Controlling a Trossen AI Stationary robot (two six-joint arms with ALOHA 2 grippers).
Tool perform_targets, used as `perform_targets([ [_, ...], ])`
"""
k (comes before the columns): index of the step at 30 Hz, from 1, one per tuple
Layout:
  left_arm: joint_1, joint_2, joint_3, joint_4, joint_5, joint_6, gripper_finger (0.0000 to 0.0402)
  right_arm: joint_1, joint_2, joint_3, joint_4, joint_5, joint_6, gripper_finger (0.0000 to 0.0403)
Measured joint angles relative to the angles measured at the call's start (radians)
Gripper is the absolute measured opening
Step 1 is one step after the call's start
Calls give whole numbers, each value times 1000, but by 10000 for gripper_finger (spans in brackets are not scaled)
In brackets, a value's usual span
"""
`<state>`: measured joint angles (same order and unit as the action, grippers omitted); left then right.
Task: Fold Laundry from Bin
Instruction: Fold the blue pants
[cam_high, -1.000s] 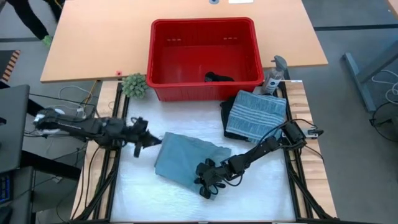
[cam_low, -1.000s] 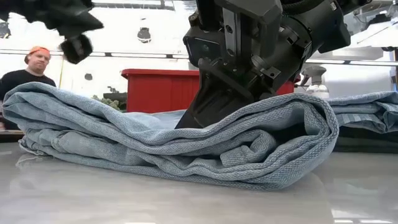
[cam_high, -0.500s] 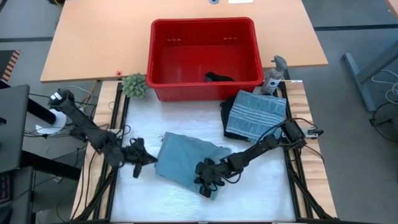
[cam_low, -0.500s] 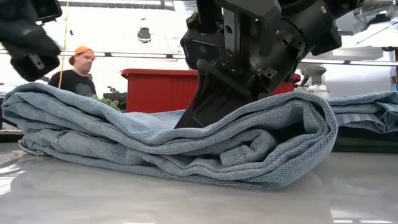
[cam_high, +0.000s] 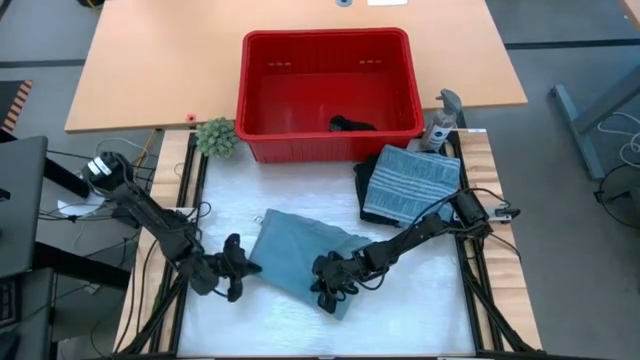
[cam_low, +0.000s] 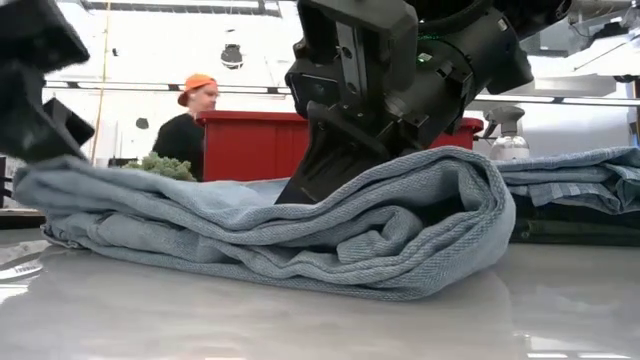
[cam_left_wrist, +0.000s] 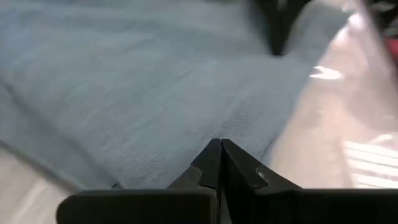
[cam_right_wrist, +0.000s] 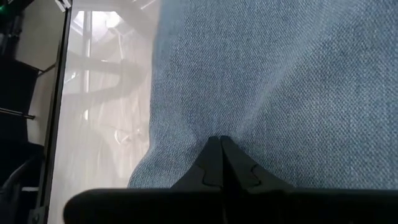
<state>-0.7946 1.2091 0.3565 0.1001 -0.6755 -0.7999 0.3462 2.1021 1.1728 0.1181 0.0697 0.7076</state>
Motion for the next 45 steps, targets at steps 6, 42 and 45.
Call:
perform_targets([
  [6,0,150,2,-19,10,-100,0,12,-1,8,-2,-24,35,16],
  [42,1,191,6,24,180,-149,0,40,-95,-43,-560,577,360,16],
  [45,1,134,28,12,202,-117,0,43,-92,-43,-534,571,365,16],
])
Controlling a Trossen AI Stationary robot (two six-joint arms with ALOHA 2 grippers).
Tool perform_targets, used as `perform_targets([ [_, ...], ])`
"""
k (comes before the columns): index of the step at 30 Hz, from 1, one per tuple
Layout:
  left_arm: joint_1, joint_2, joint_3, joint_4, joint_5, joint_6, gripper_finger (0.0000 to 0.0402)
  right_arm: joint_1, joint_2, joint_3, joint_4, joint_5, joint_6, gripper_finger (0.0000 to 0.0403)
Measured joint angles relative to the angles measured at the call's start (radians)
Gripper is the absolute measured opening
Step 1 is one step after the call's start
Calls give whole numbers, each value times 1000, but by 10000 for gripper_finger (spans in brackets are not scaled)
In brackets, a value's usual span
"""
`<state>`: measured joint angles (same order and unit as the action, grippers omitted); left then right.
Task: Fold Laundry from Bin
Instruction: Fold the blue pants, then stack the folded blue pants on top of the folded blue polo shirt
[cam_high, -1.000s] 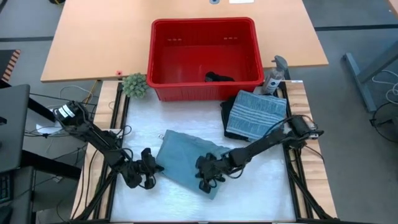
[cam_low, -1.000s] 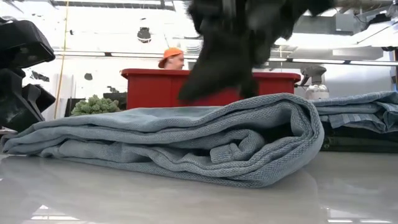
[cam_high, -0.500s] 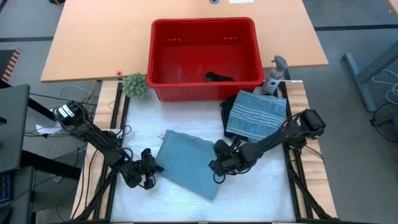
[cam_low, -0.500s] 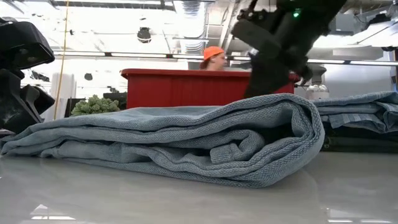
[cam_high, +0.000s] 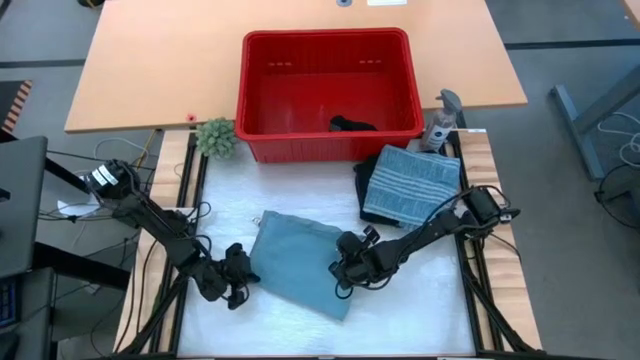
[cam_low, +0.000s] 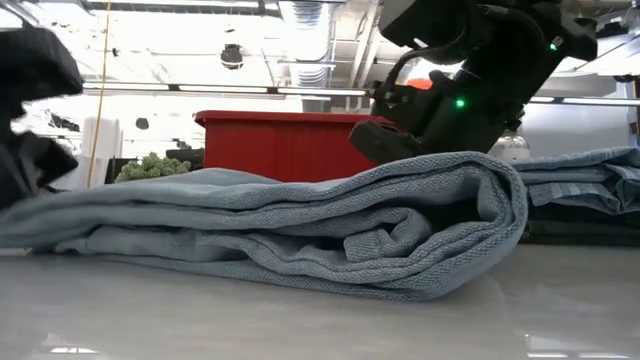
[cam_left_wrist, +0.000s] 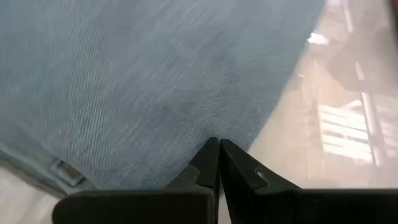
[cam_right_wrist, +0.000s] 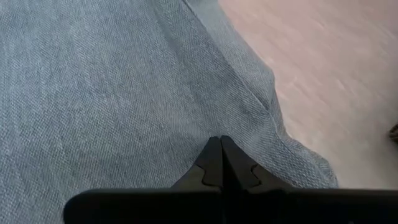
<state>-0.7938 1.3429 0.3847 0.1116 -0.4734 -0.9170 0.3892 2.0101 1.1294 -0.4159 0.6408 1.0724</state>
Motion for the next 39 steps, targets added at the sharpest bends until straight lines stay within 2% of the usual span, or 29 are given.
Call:
perform_targets([
  [5,20,-166,47,-60,-77,112,0,-8,-29,-2,-14,-4,-10,16],
  [10,58,-360,57,-152,-172,109,0,-17,-57,-3,-4,-21,-20,16],
  [14,86,-512,57,-194,-165,147,14,-19,-115,-9,-12,-49,-19,21],
  [17,106,-625,57,-183,-137,182,45,-18,-205,-10,-33,-97,-52,39],
  [24,110,-853,57,-50,-108,384,146,-10,-447,-8,-48,-224,-41,87],
  [28,110,-946,57,-55,-89,387,193,4,-550,-7,27,-291,-60,134],
  [30,110,-974,58,-63,-53,346,208,-2,-589,-7,117,-300,-125,167],
  [34,110,-999,58,-73,28,251,216,-57,-646,-3,310,-305,-369,236],
  [37,110,-995,58,-74,66,201,216,-105,-648,28,324,-291,-550,269],
  [39,110,-984,58,-78,75,185,216,-144,-641,53,294,-298,-609,279],
])
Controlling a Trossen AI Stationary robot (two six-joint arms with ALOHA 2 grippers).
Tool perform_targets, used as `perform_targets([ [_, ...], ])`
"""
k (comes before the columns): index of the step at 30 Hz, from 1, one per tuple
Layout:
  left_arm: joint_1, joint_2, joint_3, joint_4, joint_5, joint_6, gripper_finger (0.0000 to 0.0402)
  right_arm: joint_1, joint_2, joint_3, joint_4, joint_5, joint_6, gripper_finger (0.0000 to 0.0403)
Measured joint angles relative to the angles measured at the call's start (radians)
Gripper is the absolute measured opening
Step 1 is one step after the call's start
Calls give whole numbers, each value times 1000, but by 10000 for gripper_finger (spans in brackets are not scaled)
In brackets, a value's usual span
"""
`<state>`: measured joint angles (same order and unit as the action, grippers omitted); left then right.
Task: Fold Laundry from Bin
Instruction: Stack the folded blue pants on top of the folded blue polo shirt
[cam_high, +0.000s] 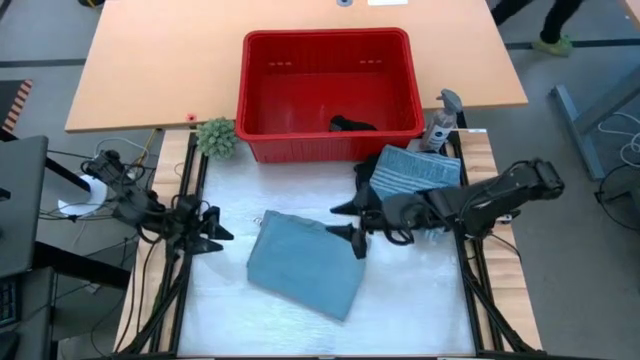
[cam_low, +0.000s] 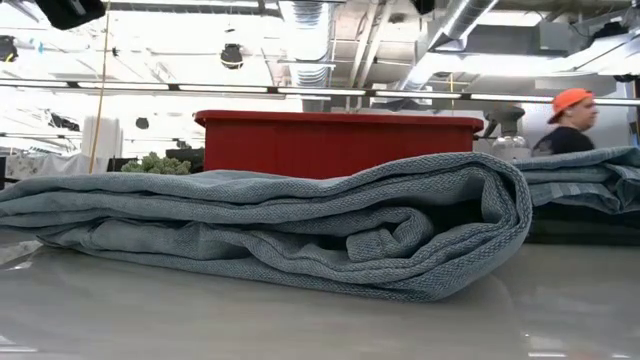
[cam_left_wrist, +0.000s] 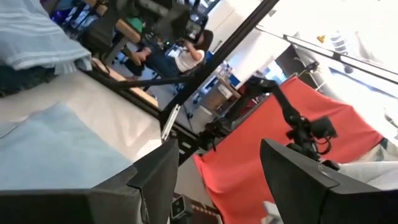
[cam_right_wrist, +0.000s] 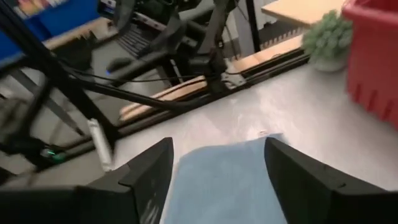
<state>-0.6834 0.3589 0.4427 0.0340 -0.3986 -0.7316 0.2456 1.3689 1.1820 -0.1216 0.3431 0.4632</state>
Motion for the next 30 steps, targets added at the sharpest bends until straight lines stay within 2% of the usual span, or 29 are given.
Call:
perform_targets([
  [6,0,22,0,-23,-6,15,216,-147,100,116,-132,-205,-58,286],
  [10,0,28,0,-80,-6,12,216,-205,239,242,-306,-342,-129,286],
  [13,0,32,0,-105,-10,12,216,-246,352,348,-434,-488,-161,286],
  [18,0,34,0,-143,-60,-17,216,-285,528,488,-555,-694,-302,286],
  [22,0,34,0,-160,-162,-44,216,-287,640,565,-735,-708,-474,286],
  [26,0,46,1,-171,-317,-108,216,-290,684,579,-870,-770,-511,286],
  [30,24,85,1,-319,-440,-344,216,-281,633,579,-945,-790,-466,286],
])
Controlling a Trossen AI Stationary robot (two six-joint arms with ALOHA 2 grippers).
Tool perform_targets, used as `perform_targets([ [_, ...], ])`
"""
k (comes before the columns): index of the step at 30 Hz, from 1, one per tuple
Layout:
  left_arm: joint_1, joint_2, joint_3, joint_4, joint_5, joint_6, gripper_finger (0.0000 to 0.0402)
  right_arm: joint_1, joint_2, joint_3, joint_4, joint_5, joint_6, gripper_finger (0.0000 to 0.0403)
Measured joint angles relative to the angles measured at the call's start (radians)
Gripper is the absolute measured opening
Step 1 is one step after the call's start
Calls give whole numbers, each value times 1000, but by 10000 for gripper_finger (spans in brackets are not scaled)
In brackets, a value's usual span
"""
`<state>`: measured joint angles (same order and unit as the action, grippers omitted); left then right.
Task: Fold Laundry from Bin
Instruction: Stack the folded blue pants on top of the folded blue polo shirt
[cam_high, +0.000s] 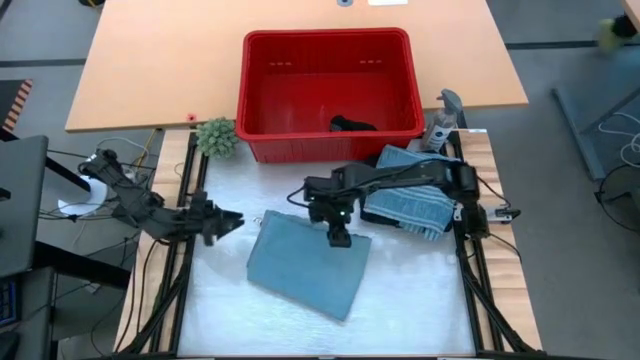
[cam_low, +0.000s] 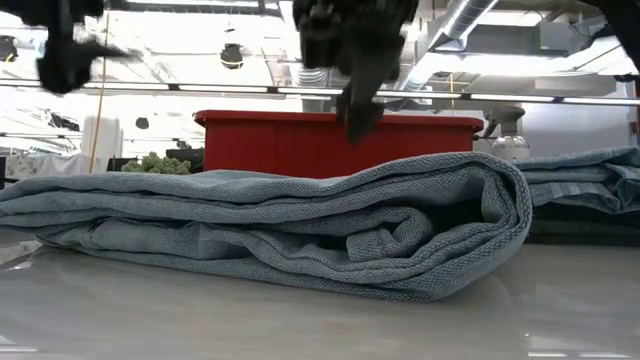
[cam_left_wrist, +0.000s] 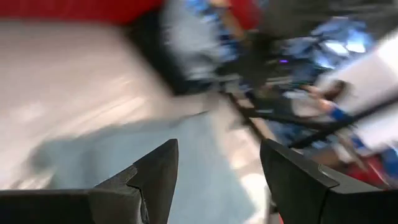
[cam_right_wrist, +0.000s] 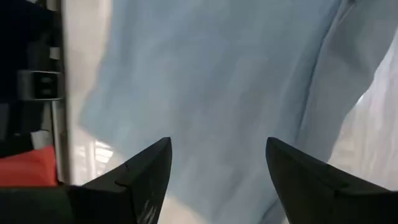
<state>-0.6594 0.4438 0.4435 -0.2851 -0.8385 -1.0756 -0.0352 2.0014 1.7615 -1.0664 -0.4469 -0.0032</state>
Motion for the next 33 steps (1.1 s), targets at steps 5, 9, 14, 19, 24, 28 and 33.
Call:
perform_targets([
  [5,75,97,0,-312,161,-368,216,61,-129,0,-103,87,125,286],
  [9,128,199,0,-398,311,-455,216,154,-269,-46,-135,277,374,286],
  [14,174,314,0,-368,445,-385,216,350,-427,-149,-133,625,908,286],
  [19,204,366,0,-317,404,-360,216,538,-489,-257,-138,952,1592,286],
  [24,303,368,-5,-266,589,-210,224,652,-462,-367,-82,1041,2006,286],
  [28,394,367,-5,-155,732,-56,253,709,-432,-449,23,1044,2136,286],
  [33,486,367,-5,-86,963,12,301,754,-400,-497,131,1051,2224,286],
])
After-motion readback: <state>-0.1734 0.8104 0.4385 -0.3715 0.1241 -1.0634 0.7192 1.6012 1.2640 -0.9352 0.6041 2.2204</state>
